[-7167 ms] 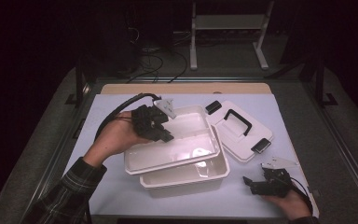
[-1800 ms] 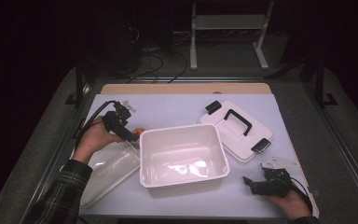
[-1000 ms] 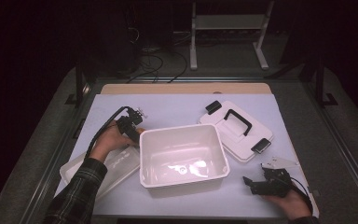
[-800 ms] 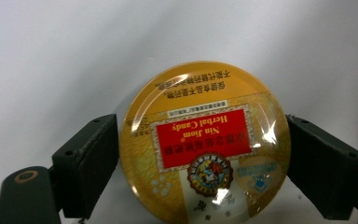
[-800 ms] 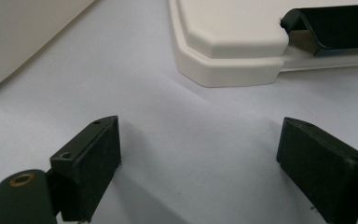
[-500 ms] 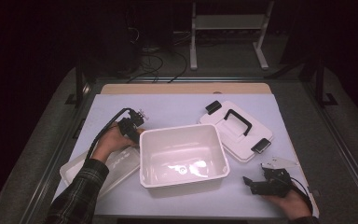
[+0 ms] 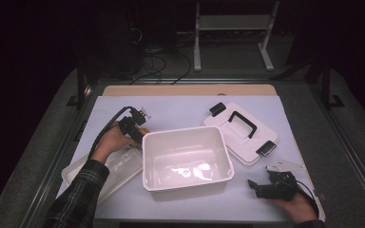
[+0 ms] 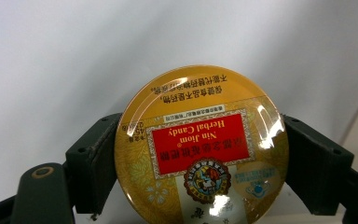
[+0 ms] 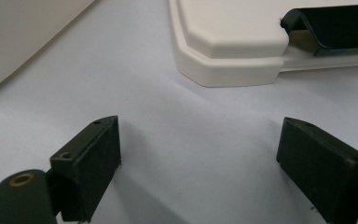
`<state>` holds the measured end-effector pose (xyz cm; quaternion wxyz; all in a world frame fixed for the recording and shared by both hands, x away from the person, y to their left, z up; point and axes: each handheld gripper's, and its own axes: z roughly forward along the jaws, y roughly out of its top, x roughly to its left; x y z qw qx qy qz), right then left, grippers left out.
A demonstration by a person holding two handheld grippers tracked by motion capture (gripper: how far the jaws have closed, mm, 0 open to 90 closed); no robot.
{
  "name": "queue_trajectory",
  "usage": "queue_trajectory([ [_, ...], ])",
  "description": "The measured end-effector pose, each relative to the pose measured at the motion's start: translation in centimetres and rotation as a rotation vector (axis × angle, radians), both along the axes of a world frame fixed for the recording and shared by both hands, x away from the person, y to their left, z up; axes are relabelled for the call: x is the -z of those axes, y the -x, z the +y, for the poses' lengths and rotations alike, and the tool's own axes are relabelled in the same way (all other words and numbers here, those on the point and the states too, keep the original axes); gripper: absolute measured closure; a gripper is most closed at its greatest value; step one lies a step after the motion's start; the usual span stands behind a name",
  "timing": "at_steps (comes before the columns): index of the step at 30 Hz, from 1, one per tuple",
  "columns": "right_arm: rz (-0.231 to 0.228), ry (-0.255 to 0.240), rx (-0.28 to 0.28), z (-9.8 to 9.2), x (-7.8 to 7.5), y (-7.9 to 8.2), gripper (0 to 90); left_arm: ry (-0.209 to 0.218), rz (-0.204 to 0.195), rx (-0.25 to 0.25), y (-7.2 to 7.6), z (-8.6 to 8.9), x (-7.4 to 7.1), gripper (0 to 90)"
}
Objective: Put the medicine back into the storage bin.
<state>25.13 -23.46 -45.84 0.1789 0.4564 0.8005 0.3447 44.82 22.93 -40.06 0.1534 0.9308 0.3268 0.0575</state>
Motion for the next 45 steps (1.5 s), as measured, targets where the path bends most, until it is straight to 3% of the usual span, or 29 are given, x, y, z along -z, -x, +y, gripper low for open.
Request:
queue_trajectory([
  [15, 0.0, 0.0, 0.0, 0.0, 0.0, 0.0, 12.8, -0.003, -0.057, -0.031, 0.0, 1.5, -5.0, 19.8],
  [26, 0.0, 0.0, 0.0, 0.0, 0.0, 0.0, 12.8, 0.034, -0.068, -0.04, 1.0, 3.0, -8.2, 19.8],
  [37, -0.001, 0.0, 0.001, 0.0, 0.0, 0.0, 12.8, 0.089, -0.073, 0.034, 3.4, 3.0, -11.5, 19.8],
  [45, -0.001, 0.0, 0.0, 0.0, 0.0, 0.0, 12.8, 0.116, -0.067, 0.113, 5.1, 1.6, -12.7, 19.8],
])
